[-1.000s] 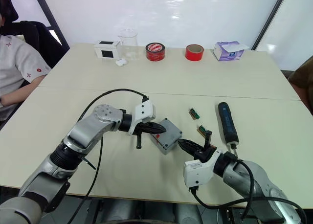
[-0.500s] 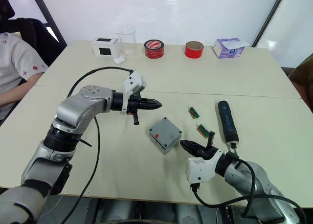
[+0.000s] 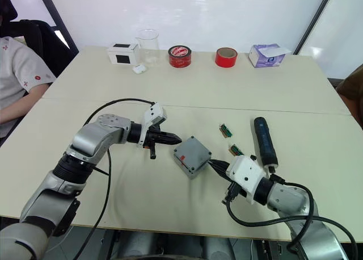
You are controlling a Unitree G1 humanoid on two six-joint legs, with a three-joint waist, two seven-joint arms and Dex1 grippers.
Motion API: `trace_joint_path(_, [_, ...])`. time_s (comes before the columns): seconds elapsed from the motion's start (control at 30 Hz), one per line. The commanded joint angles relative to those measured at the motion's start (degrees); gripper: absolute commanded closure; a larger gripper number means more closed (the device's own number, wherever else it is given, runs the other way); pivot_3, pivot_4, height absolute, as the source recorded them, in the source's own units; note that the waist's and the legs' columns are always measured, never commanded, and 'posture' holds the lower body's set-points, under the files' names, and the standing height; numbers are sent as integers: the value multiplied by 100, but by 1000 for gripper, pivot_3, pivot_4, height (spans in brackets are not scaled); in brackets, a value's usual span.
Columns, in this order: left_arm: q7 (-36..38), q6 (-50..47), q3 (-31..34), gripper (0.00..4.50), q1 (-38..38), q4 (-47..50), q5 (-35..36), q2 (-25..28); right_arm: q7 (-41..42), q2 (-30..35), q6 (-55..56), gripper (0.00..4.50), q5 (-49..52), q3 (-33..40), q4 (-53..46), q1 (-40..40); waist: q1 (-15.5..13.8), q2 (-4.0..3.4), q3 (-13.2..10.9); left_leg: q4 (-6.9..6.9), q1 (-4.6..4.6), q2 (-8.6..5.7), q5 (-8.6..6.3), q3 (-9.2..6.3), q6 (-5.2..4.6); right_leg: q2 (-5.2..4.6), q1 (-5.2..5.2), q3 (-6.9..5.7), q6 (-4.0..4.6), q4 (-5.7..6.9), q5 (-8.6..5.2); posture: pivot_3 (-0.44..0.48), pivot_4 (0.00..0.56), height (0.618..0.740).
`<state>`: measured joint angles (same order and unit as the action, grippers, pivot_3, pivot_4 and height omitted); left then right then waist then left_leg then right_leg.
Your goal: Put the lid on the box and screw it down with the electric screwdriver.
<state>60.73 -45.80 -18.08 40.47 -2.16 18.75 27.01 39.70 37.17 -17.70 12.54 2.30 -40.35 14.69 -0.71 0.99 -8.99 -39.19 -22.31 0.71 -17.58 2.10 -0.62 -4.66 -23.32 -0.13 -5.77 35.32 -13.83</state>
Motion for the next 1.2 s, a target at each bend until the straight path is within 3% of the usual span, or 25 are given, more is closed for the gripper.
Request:
trace_joint_path(0.03, [40,120,-39,4500,28,85,-33,18,7,135,-489,4452,247,12,-425,-262,-3,0,0,0,-1,-1,0,0,0,0,0,0,0,-1,0,0,150,740])
trace_joint_path(0.6, [19,140,-95,4500,34,145,-90,3,-223,218,-1832,4452,391,-397,-755,-721,-1,0,0,0,-6,-2,0,0,0,0,-5,-1,0,-1,0,0,150,740])
trace_joint_path(1.2, [33,25,-51,4500,68,336,13,-1,-102,323,-1529,4452,315,-396,-342,-571,0,0,0,0,-7,-3,0,0,0,1,-6,-1,-1,-1,0,0,150,740])
